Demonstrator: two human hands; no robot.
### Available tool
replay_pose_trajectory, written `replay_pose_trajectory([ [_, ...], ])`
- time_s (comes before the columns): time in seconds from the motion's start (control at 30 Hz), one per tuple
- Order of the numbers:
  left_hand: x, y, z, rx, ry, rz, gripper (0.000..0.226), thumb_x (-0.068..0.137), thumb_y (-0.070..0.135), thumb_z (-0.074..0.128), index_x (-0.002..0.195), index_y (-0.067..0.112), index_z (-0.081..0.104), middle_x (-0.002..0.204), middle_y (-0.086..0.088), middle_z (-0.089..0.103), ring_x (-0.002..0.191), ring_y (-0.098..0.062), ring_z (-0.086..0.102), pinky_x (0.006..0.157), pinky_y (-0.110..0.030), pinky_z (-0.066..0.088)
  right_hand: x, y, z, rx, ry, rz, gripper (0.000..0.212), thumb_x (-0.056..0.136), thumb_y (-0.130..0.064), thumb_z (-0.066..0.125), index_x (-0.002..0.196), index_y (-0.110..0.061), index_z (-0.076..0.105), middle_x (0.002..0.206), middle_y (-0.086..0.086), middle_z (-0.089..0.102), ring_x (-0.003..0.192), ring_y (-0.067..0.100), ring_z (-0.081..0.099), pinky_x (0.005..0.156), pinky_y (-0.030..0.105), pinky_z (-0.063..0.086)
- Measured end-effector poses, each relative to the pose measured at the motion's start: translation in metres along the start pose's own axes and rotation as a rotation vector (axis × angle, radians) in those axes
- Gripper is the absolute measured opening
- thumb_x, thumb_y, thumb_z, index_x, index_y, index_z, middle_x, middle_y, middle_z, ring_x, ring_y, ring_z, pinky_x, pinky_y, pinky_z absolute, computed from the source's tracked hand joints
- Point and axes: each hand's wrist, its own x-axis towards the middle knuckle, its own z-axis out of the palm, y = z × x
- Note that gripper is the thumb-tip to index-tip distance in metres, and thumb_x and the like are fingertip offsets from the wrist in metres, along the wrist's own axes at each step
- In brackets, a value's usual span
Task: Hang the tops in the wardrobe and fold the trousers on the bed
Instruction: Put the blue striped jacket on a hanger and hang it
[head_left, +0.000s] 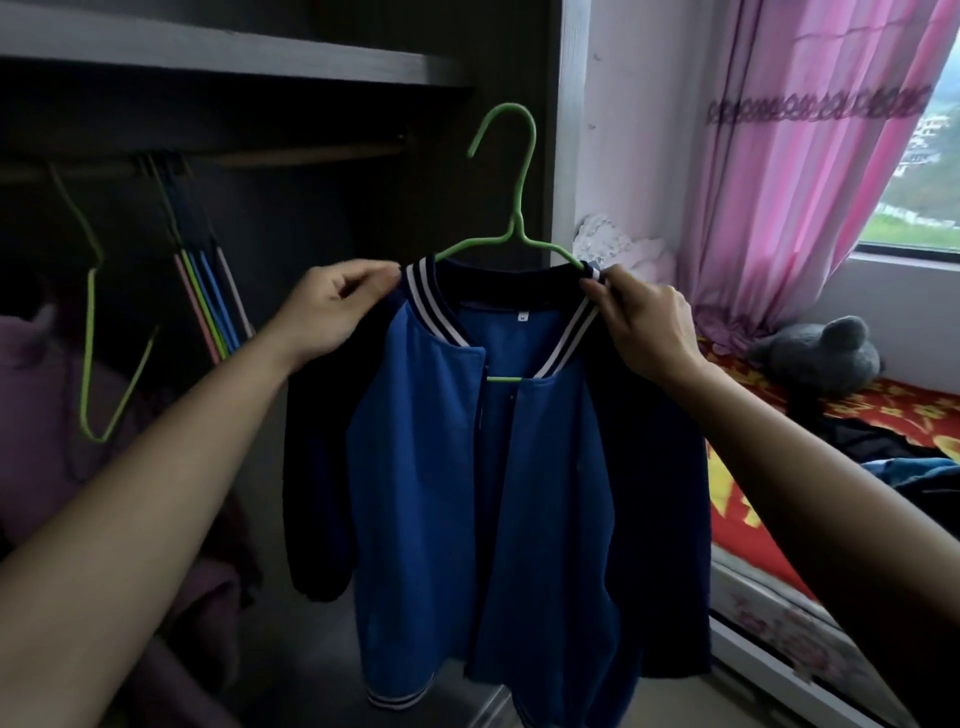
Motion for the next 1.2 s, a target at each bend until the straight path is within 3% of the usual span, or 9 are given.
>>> replay_pose_trajectory([
  [0.07, 0.009, -0.001, -0.001, 0.111, 0.003, 0.052, 0.043, 0.088, 0.043, 0.066, 0.126, 0.026, 0.064, 0.124, 0.013, 0.064, 0.115, 0.004, 0.057, 0.099, -0.016, 0.042, 0.005, -0.005, -0.001, 0.009, -0.002, 0.034, 0.039, 0.100, -0.052, 0.047, 0.092, -0.016, 0.058, 0.077, 0.011, 0.067, 0.076, 0.043, 0.061, 0.062, 0.036, 0.033],
  [0.17, 0.024, -0.003, 0.004, 0.099, 0.187, 0.110, 0.038, 0.090, 0.034, 0.069, 0.123, 0.017, 0.068, 0.118, 0.007, 0.067, 0.103, 0.011, 0.059, 0.088, -0.007, 0.046, 0.015, -0.018, 0.000, 0.031, -0.008, 0.067, 0.038, 0.099, -0.056, 0.045, 0.089, -0.021, 0.057, 0.074, 0.005, 0.063, 0.076, 0.039, 0.061, 0.063, 0.035, 0.033],
  [0.3, 0.040, -0.011, 0.005, 0.107, 0.315, 0.126, 0.036, 0.092, 0.034, 0.067, 0.122, 0.013, 0.069, 0.119, -0.001, 0.069, 0.110, -0.006, 0.062, 0.099, -0.024, 0.049, 0.026, -0.038, 0.007, 0.000, -0.023, 0.094, 0.040, 0.098, -0.060, 0.043, 0.094, -0.024, 0.060, 0.075, 0.002, 0.065, 0.077, 0.036, 0.061, 0.062, 0.035, 0.033],
  [0.4, 0.050, -0.018, -0.005, 0.265, 0.234, 0.068, 0.041, 0.095, 0.040, 0.061, 0.128, 0.016, 0.064, 0.127, -0.004, 0.065, 0.119, -0.017, 0.059, 0.102, -0.033, 0.047, 0.031, -0.047, 0.012, -0.063, -0.040, 0.076, 0.042, 0.098, -0.061, 0.041, 0.097, -0.025, 0.062, 0.080, 0.006, 0.068, 0.077, 0.038, 0.062, 0.061, 0.035, 0.033],
  [0.53, 0.059, -0.026, -0.020, 0.810, -0.030, -0.006, 0.053, 0.097, 0.053, 0.047, 0.142, 0.024, 0.050, 0.137, -0.008, 0.057, 0.123, -0.029, 0.053, 0.099, -0.043, 0.044, 0.032, -0.058, 0.029, -0.163, -0.070, 0.094, 0.043, 0.098, -0.062, 0.041, 0.097, -0.024, 0.062, 0.088, 0.014, 0.068, 0.082, 0.043, 0.063, 0.061, 0.036, 0.033],
  [0.6, 0.060, -0.029, -0.024, 0.956, -0.076, 0.012, 0.057, 0.098, 0.053, 0.046, 0.146, 0.022, 0.043, 0.142, -0.010, 0.050, 0.128, -0.031, 0.048, 0.102, -0.049, 0.039, 0.029, -0.064, 0.043, -0.202, -0.093, 0.125, 0.044, 0.098, -0.062, 0.040, 0.098, -0.023, 0.062, 0.089, 0.015, 0.068, 0.083, 0.043, 0.063, 0.062, 0.037, 0.033],
  [0.87, 0.089, -0.036, -0.063, 1.174, 0.048, 0.062, 0.069, 0.094, 0.050, 0.053, 0.149, 0.016, 0.029, 0.159, -0.018, 0.019, 0.145, -0.034, 0.019, 0.112, -0.052, 0.027, 0.072, -0.094, 0.096, -0.224, -0.121, 0.259, 0.047, 0.100, -0.060, 0.037, 0.099, -0.021, 0.063, 0.092, 0.013, 0.069, 0.088, 0.040, 0.064, 0.065, 0.038, 0.039],
  [1.13, 0.149, -0.036, -0.088, 1.214, 0.180, -0.004, 0.066, 0.093, 0.045, 0.055, 0.146, 0.013, 0.032, 0.147, -0.023, 0.037, 0.131, -0.040, 0.041, 0.103, -0.052, 0.041, 0.162, -0.093, 0.158, -0.005, -0.185, 0.363, 0.040, 0.101, -0.051, 0.043, 0.092, -0.018, 0.063, 0.089, 0.008, 0.064, 0.087, 0.032, 0.064, 0.068, 0.036, 0.043],
  [1.2, 0.162, -0.042, -0.090, 1.265, 0.215, -0.011, 0.075, 0.092, 0.044, 0.057, 0.152, 0.014, 0.023, 0.159, -0.023, 0.015, 0.145, -0.040, 0.017, 0.115, -0.057, 0.020, 0.183, -0.089, 0.177, 0.064, -0.201, 0.376, 0.037, 0.100, -0.050, 0.046, 0.092, -0.019, 0.064, 0.090, 0.007, 0.064, 0.077, 0.025, 0.059, 0.066, 0.033, 0.042],
])
